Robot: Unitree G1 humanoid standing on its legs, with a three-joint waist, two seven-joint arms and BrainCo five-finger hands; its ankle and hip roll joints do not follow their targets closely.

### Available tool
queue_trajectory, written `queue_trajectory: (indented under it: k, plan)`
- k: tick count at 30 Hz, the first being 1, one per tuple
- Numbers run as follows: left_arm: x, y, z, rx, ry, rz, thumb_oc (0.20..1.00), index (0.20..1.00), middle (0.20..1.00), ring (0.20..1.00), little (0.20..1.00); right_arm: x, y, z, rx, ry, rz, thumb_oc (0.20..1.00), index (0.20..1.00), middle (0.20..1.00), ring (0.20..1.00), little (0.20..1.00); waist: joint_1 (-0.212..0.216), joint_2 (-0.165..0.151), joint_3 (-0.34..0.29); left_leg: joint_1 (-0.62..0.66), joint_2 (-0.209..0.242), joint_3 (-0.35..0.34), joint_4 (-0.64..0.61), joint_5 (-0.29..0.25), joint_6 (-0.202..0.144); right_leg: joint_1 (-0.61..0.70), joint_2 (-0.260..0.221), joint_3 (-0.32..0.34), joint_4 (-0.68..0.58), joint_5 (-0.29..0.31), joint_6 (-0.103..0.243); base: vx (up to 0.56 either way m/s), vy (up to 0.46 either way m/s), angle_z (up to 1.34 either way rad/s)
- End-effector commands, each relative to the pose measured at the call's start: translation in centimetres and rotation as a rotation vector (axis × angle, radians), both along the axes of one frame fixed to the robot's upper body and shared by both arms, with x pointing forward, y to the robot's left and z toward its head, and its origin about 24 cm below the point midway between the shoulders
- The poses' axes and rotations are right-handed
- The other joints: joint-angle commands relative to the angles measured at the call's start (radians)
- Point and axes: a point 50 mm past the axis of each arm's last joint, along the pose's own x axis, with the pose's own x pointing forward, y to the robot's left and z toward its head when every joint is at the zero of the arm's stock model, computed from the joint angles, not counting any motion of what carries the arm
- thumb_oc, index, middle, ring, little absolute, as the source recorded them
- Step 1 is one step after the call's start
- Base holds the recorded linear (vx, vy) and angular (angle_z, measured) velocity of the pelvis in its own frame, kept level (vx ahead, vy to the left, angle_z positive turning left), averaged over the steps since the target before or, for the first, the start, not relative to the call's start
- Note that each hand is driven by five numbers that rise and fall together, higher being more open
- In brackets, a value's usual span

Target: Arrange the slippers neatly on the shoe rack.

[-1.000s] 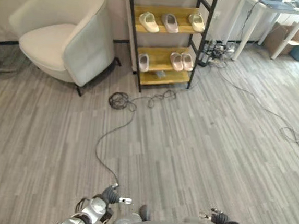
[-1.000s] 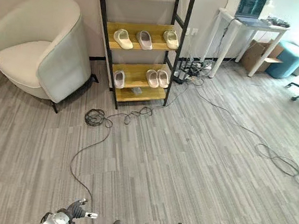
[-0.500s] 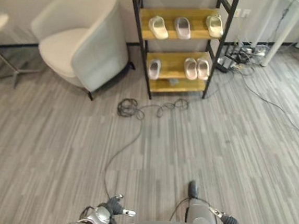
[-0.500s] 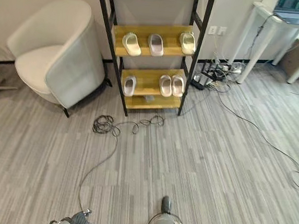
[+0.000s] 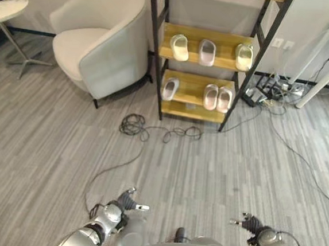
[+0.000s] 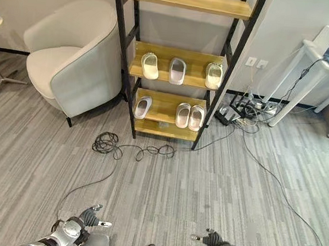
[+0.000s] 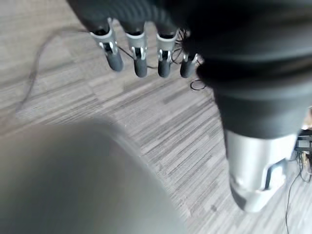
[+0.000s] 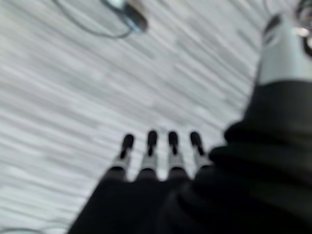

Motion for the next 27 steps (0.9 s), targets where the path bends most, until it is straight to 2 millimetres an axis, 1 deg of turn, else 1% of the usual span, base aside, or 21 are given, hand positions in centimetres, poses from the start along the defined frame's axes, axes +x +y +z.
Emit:
queue_trajectory:
  k: [1, 2, 3, 4, 6, 8, 9, 10, 11, 13, 15, 16, 17, 20, 21, 22, 23, 24, 25, 26, 27]
  plan:
    - [-1.8, -0.3, -0.7, 0.015, 0.038, -0.016, 1.000, 1.000, 1.000, 1.000, 1.000, -0.2, 0.7, -0.1, -0.021, -0.027, 0.088, 1.000, 1.000, 1.000, 1.000, 1.000, 0.066, -0.001, -0.004, 0.003, -0.031, 0.001, -0.207, 0.072, 0.052, 0.000, -0.011, 0.059, 0.107, -0.093, 0.169, 0.35, -0.026, -0.24]
    - [-1.8, -0.1, -0.7, 0.022, 0.039, -0.017, 1.000, 1.000, 1.000, 1.000, 1.000, 0.2, 1.1, 0.0, -0.026, -0.037, 0.124, 1.000, 1.000, 1.000, 1.000, 1.000, 0.078, 0.006, -0.007, -0.004, -0.033, -0.003, -0.266, 0.113, 0.044, 0.020, 0.002, 0.058, 0.100, -0.105, 0.167, 0.36, 0.023, -0.15]
    - [-1.8, 0.1, -0.7, 0.032, 0.042, -0.019, 1.000, 1.000, 1.000, 1.000, 1.000, 0.9, 1.8, 0.2, -0.033, -0.059, 0.177, 1.000, 1.000, 1.000, 1.000, 1.000, 0.101, 0.018, -0.012, -0.023, -0.023, -0.004, -0.354, 0.171, 0.035, 0.060, 0.023, 0.064, 0.084, -0.127, 0.162, 0.36, 0.023, -0.02]
    - [-1.8, 0.2, -0.6, 0.032, 0.042, -0.019, 1.000, 1.000, 1.000, 1.000, 1.000, 0.9, 1.9, 0.2, -0.033, -0.059, 0.177, 1.000, 1.000, 1.000, 1.000, 1.000, 0.101, 0.016, -0.010, -0.019, -0.025, -0.003, -0.357, 0.172, 0.035, 0.063, 0.020, 0.064, 0.083, -0.129, 0.162, 0.36, 0.040, -0.06]
    - [-2.0, 0.7, -0.7, 0.049, 0.048, -0.005, 1.000, 1.000, 1.000, 1.000, 1.000, 1.7, 2.7, 0.4, -0.035, -0.079, 0.228, 1.000, 1.000, 1.000, 1.000, 1.000, 0.127, 0.013, -0.010, -0.053, -0.011, 0.006, -0.429, 0.193, 0.025, 0.120, 0.027, 0.088, 0.069, -0.157, 0.161, 0.40, 0.092, -0.09]
    - [-2.9, 1.0, -0.9, 0.054, 0.076, 0.020, 1.000, 1.000, 1.000, 1.000, 1.000, 1.6, 3.2, 0.2, -0.028, -0.071, 0.243, 1.000, 1.000, 1.000, 1.000, 1.000, 0.134, 0.010, -0.018, -0.042, -0.003, 0.010, -0.456, 0.203, 0.030, 0.139, 0.026, 0.097, 0.060, -0.168, 0.167, 0.35, 0.115, -0.08]
    - [-2.9, 1.0, -0.9, 0.054, 0.076, 0.020, 1.000, 1.000, 1.000, 1.000, 1.000, 1.6, 3.2, 0.2, -0.028, -0.071, 0.243, 1.000, 1.000, 1.000, 1.000, 1.000, 0.134, 0.009, -0.018, -0.040, -0.003, 0.011, -0.459, 0.204, 0.030, 0.139, 0.025, 0.098, 0.060, -0.168, 0.167, 0.25, 0.101, -0.20]
    - [-3.3, 1.3, -1.0, 0.063, 0.091, 0.037, 1.000, 1.000, 1.000, 1.000, 1.000, 1.4, 3.5, 0.1, -0.019, -0.068, 0.239, 1.000, 1.000, 1.000, 1.000, 1.000, 0.131, 0.003, -0.027, -0.036, 0.002, 0.031, -0.466, 0.217, 0.032, 0.149, 0.019, 0.096, 0.050, -0.173, 0.173, 0.28, 0.166, -0.21]
    - [-3.6, 1.6, -1.1, 0.071, 0.096, 0.057, 1.000, 1.000, 1.000, 1.000, 1.000, 0.8, 3.7, -0.3, -0.009, -0.048, 0.225, 1.000, 1.000, 1.000, 1.000, 1.000, 0.126, -0.004, -0.040, -0.048, 0.013, 0.077, -0.451, 0.246, 0.037, 0.150, 0.012, 0.089, 0.046, -0.181, 0.176, 0.38, 0.225, -0.19]
    - [-3.9, 1.9, -1.1, 0.073, 0.100, 0.077, 1.000, 1.000, 1.000, 1.000, 1.000, 0.3, 3.8, -0.5, -0.002, -0.033, 0.213, 1.000, 1.000, 1.000, 1.000, 1.000, 0.131, -0.015, -0.053, -0.055, 0.010, 0.080, -0.443, 0.241, 0.041, 0.146, 0.003, 0.085, 0.046, -0.179, 0.184, 0.23, 0.141, 0.04]
    - [-4.4, 2.5, -1.1, 0.084, 0.110, 0.124, 1.000, 1.000, 1.000, 1.000, 1.000, -0.9, 4.1, -1.1, 0.020, 0.007, 0.181, 1.000, 1.000, 1.000, 1.000, 1.000, 0.136, -0.038, -0.075, -0.068, -0.009, 0.078, -0.424, 0.225, 0.050, 0.142, -0.021, 0.072, 0.049, -0.167, 0.206, 0.22, 0.125, 0.06]
    - [-4.4, 2.5, -1.1, 0.085, 0.110, 0.124, 1.000, 1.000, 1.000, 1.000, 1.000, -1.0, 4.1, -1.1, 0.020, 0.007, 0.181, 1.000, 1.000, 1.000, 1.000, 1.000, 0.135, -0.040, -0.077, -0.070, -0.010, 0.078, -0.422, 0.223, 0.051, 0.141, -0.022, 0.071, 0.049, -0.167, 0.207, 0.31, 0.222, 0.17]
    - [-4.4, 2.9, -1.1, 0.094, 0.109, 0.135, 1.000, 1.000, 1.000, 1.000, 1.000, -1.6, 4.2, -1.3, 0.044, 0.025, 0.143, 1.000, 1.000, 1.000, 1.000, 1.000, 0.137, -0.057, -0.088, -0.072, -0.027, 0.081, -0.402, 0.192, 0.066, 0.129, -0.045, 0.071, 0.063, -0.150, 0.226, 0.29, 0.213, 0.23]
    - [-3.8, 2.9, -0.9, 0.087, 0.090, 0.122, 1.000, 1.000, 1.000, 1.000, 1.000, -2.1, 4.5, -1.5, 0.077, 0.041, 0.108, 1.000, 1.000, 1.000, 1.000, 1.000, 0.140, -0.078, -0.104, -0.075, -0.061, 0.085, -0.364, 0.132, 0.089, 0.102, -0.081, 0.068, 0.112, -0.112, 0.267, 0.28, 0.239, 0.15]
    - [-3.6, 2.9, -0.8, 0.084, 0.079, 0.119, 1.000, 1.000, 1.000, 1.000, 1.000, -2.3, 4.4, -1.6, 0.080, 0.049, 0.104, 1.000, 1.000, 1.000, 1.000, 1.000, 0.140, -0.084, -0.107, -0.071, -0.073, 0.083, -0.356, 0.111, 0.097, 0.082, -0.090, 0.065, 0.145, -0.083, 0.282, 0.23, 0.243, 0.09]
    - [-2.7, 2.8, -0.5, 0.079, 0.050, 0.117, 1.000, 1.000, 1.000, 1.000, 1.000, -2.6, 4.6, -1.7, 0.094, 0.056, 0.092, 1.000, 1.000, 1.000, 1.000, 1.000, 0.133, -0.088, -0.100, -0.053, -0.095, 0.075, -0.347, 0.078, 0.114, 0.040, -0.106, 0.063, 0.234, 0.007, 0.321, 0.18, 0.192, 0.11]
    - [-2.7, 2.8, -0.5, 0.079, 0.050, 0.117, 1.000, 1.000, 1.000, 1.000, 1.000, -2.6, 4.6, -1.7, 0.094, 0.056, 0.092, 1.000, 1.000, 1.000, 1.000, 1.000, 0.133, -0.089, -0.100, -0.054, -0.095, 0.076, -0.346, 0.078, 0.114, 0.039, -0.107, 0.064, 0.235, 0.007, 0.321, 0.15, 0.182, 0.16]
    - [-2.3, 2.8, -0.3, 0.075, 0.035, 0.117, 1.000, 1.000, 1.000, 1.000, 1.000, -2.5, 4.6, -1.7, 0.098, 0.055, 0.085, 1.000, 1.000, 1.000, 1.000, 1.000, 0.128, -0.086, -0.096, -0.049, -0.101, 0.070, -0.342, 0.066, 0.123, 0.013, -0.110, 0.064, 0.297, 0.051, 0.341, 0.10, 0.118, 0.19]
    - [-1.9, 2.7, -0.2, 0.071, 0.023, 0.114, 1.000, 1.000, 1.000, 1.000, 1.000, -2.4, 4.5, -1.6, 0.100, 0.049, 0.074, 1.000, 1.000, 1.000, 1.000, 1.000, 0.120, -0.077, -0.093, -0.034, -0.105, 0.064, -0.342, 0.052, 0.129, -0.015, -0.110, 0.059, 0.349, 0.073, 0.349, 0.22, 0.238, 0.27]
    - [-1.4, 2.6, 0.0, 0.071, 0.006, 0.101, 1.000, 1.000, 1.000, 1.000, 1.000, -2.1, 4.4, -1.5, 0.130, 0.027, 0.013, 1.000, 1.000, 1.000, 1.000, 1.000, 0.095, -0.051, -0.086, 0.017, -0.104, 0.055, -0.353, 0.033, 0.141, -0.078, -0.120, 0.036, 0.431, 0.102, 0.350, 0.18, 0.180, 0.21]
    - [-1.4, 2.6, 0.0, 0.071, 0.006, 0.101, 1.000, 1.000, 1.000, 1.000, 1.000, -2.1, 4.4, -1.5, 0.130, 0.027, 0.013, 1.000, 1.000, 1.000, 1.000, 1.000, 0.094, -0.052, -0.084, 0.019, -0.106, 0.054, -0.353, 0.032, 0.141, -0.078, -0.122, 0.035, 0.434, 0.099, 0.350, 0.20, 0.175, 0.28]
